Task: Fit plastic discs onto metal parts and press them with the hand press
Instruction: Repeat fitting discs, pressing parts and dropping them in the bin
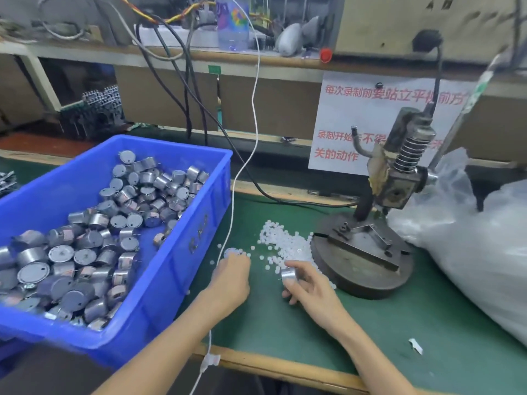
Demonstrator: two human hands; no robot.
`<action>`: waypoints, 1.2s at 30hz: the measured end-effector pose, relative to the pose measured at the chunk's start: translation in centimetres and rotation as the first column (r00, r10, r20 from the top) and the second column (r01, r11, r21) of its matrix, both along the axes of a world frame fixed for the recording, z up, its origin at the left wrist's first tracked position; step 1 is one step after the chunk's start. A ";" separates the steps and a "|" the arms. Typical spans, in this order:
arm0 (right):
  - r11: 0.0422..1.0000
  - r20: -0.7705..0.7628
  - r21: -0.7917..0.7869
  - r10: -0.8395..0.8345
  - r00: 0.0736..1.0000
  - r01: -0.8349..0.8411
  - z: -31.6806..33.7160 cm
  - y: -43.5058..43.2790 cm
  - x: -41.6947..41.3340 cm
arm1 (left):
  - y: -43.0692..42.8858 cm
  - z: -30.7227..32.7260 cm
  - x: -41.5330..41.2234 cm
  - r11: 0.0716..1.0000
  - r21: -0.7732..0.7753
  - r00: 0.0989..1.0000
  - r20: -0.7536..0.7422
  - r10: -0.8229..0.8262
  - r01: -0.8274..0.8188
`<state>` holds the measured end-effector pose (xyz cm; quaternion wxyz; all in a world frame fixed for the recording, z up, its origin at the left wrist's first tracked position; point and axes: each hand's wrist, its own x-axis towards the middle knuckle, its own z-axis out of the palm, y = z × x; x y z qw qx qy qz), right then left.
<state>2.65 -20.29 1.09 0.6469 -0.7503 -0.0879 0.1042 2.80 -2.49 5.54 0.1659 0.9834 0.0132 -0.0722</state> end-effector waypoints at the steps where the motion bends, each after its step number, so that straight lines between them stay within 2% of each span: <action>1: 1.000 0.001 0.011 -0.026 1.000 0.026 -0.1 -0.1 0.0 | -0.2 -0.2 0.1 0.998 -0.063 1.000 0.019 -0.022 0.023; 4: 0.995 0.057 -0.022 -0.094 0.994 0.096 -0.2 -0.9 0.4 | -2.0 -1.0 0.0 0.951 -0.293 0.992 0.103 -0.075 0.102; 8: 0.987 0.164 -0.103 -0.109 0.981 0.127 -0.6 -1.8 0.5 | -3.3 -3.5 -0.8 0.905 -0.375 0.958 0.269 -0.100 0.200; 13: 0.969 0.256 -0.215 -0.067 0.964 0.125 -1.3 -1.5 0.2 | -2.9 -4.6 -1.3 0.802 -0.576 0.963 0.270 0.002 0.160; 19: 0.957 0.353 -0.270 -0.002 0.936 0.104 -1.3 -1.3 0.2 | -2.8 -5.4 -2.1 0.787 -0.585 0.953 0.302 -0.011 0.195; 29: 0.965 0.367 -0.235 -0.026 0.930 0.119 -1.3 -1.0 0.4 | -2.6 -5.0 -2.3 0.780 -0.602 0.944 0.327 0.045 0.172; 36: 0.947 0.441 -0.311 0.071 0.895 0.078 -0.8 -0.7 0.1 | -2.6 -5.0 -2.4 0.778 -0.611 0.948 0.313 0.063 0.150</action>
